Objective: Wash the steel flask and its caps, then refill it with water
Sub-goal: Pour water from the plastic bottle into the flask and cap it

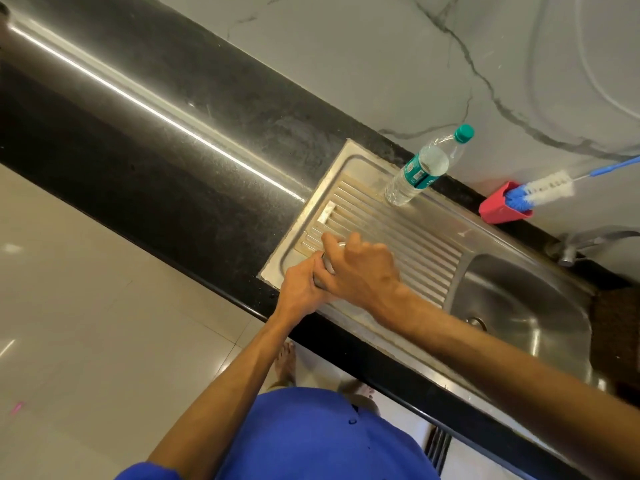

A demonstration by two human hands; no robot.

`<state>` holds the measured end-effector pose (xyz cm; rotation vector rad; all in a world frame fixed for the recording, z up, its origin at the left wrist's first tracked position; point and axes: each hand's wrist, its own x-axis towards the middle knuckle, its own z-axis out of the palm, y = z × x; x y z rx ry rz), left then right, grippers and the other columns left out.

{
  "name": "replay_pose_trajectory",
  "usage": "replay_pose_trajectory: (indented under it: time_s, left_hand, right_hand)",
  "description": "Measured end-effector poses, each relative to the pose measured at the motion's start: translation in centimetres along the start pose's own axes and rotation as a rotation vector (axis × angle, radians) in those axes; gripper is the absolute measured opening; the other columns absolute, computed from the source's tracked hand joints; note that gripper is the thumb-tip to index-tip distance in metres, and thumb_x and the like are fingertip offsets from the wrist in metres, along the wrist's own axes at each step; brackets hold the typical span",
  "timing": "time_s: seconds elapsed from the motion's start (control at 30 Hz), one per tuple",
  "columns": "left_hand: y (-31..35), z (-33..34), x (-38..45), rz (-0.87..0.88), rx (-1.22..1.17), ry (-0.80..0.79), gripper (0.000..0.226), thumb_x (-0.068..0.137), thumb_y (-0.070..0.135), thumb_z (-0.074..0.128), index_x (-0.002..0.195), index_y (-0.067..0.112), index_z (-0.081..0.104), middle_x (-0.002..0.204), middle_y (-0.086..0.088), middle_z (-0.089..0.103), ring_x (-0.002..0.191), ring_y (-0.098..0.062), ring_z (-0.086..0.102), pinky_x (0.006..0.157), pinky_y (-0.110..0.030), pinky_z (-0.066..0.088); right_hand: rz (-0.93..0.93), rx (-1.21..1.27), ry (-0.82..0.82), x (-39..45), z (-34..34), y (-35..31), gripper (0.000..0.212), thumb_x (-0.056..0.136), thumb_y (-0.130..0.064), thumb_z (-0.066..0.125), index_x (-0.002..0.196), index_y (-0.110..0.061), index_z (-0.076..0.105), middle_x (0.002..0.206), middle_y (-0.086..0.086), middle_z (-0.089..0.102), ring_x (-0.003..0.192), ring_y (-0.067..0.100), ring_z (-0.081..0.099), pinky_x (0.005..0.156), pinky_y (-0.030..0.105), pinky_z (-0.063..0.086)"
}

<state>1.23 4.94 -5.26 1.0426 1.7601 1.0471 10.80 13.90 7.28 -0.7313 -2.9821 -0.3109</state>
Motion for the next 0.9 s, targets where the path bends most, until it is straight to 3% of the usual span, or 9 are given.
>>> replay_pose_trajectory:
  time_s: [0.1,0.17,0.23,0.3,0.37,0.57,0.63,0.77,0.9]
  left_hand:
    - [0.2,-0.1,0.2,0.024,0.039,-0.004,0.040,0.078,0.061,0.074,0.107,0.034,0.063,0.074,0.017,0.070,0.067,0.001,0.066,0.057,-0.015,0.047]
    - [0.4,0.0,0.3,0.026,0.059,-0.003,0.039,0.076,0.050,0.081,0.108,0.036,0.063,0.076,0.017,0.071,0.068,0.000,0.067,0.059,-0.019,0.052]
    - [0.0,0.2,0.3,-0.011,0.025,-0.015,0.037,0.070,0.032,0.088,0.097,0.038,0.064,0.077,0.017,0.072,0.068,-0.001,0.067,0.059,-0.024,0.054]
    - [-0.1,0.3,0.2,-0.009,0.041,-0.026,0.033,0.068,0.029,0.088,0.091,0.037,0.067,0.074,0.018,0.071,0.063,0.001,0.065,0.056,-0.023,0.050]
    - [-0.1,0.3,0.1,0.029,0.068,-0.014,0.030,0.067,0.034,0.087,0.090,0.038,0.068,0.075,0.013,0.072,0.064,-0.004,0.068,0.054,-0.031,0.053]
    - [-0.7,2.1,-0.3,0.054,-0.043,0.140,0.026,0.090,0.054,0.073,0.104,0.033,0.066,0.088,0.009,0.073,0.081,-0.013,0.074,0.065,-0.046,0.062]
    - [-0.4,2.4,-0.5,0.025,-0.029,0.175,0.026,0.090,0.046,0.079,0.107,0.033,0.064,0.091,0.013,0.072,0.084,-0.007,0.073,0.067,-0.036,0.062]
    - [-0.4,2.7,-0.2,0.070,0.132,0.133,0.033,0.089,0.072,0.061,0.104,0.043,0.054,0.080,0.020,0.065,0.079,0.004,0.068,0.056,-0.016,0.050]
    - [0.4,1.9,0.0,0.111,0.220,0.080,0.033,0.093,0.053,0.072,0.113,0.044,0.047,0.089,0.026,0.060,0.089,0.010,0.062,0.066,-0.006,0.049]
  right_hand:
    - [0.173,0.018,-0.050,-0.8,-0.1,-0.7,0.045,0.093,-0.058,0.059,0.096,-0.013,0.061,0.064,0.007,0.055,0.042,0.018,0.030,0.043,0.023,0.024]
    - [0.002,0.133,-0.104,-0.3,-0.6,1.3,0.045,0.096,-0.061,0.052,0.105,-0.017,0.058,0.084,0.005,0.059,0.047,0.015,0.040,0.043,0.025,0.030]
    - [-0.320,0.242,-0.141,0.3,-0.9,3.7,0.042,0.100,-0.059,0.045,0.113,-0.020,0.052,0.106,0.006,0.054,0.058,0.014,0.048,0.043,0.029,0.041]
    - [-0.538,0.217,-0.124,1.1,-0.9,4.8,0.036,0.103,-0.054,0.044,0.112,-0.020,0.052,0.106,0.008,0.052,0.061,0.015,0.049,0.043,0.029,0.044]
    - [-0.563,0.187,-0.009,1.6,-0.2,4.6,0.028,0.102,-0.047,0.048,0.102,-0.020,0.057,0.095,0.007,0.054,0.054,0.014,0.042,0.039,0.029,0.039]
    - [-0.296,0.273,0.228,0.1,1.3,2.1,0.016,0.093,-0.030,0.058,0.083,-0.019,0.064,0.078,0.001,0.057,0.044,0.011,0.032,0.039,0.027,0.025]
    - [-0.142,0.277,0.240,-0.1,1.4,1.1,0.016,0.093,-0.029,0.058,0.084,-0.019,0.066,0.077,0.002,0.058,0.045,0.013,0.035,0.041,0.028,0.028]
    - [0.062,0.277,0.199,-0.7,0.9,-0.3,0.017,0.093,-0.031,0.055,0.086,-0.019,0.066,0.082,0.003,0.059,0.045,0.015,0.037,0.042,0.028,0.028]
    - [0.151,0.318,0.131,-0.9,-0.2,-0.4,0.033,0.094,-0.050,0.053,0.098,-0.019,0.066,0.091,0.004,0.061,0.048,0.015,0.041,0.044,0.027,0.031]
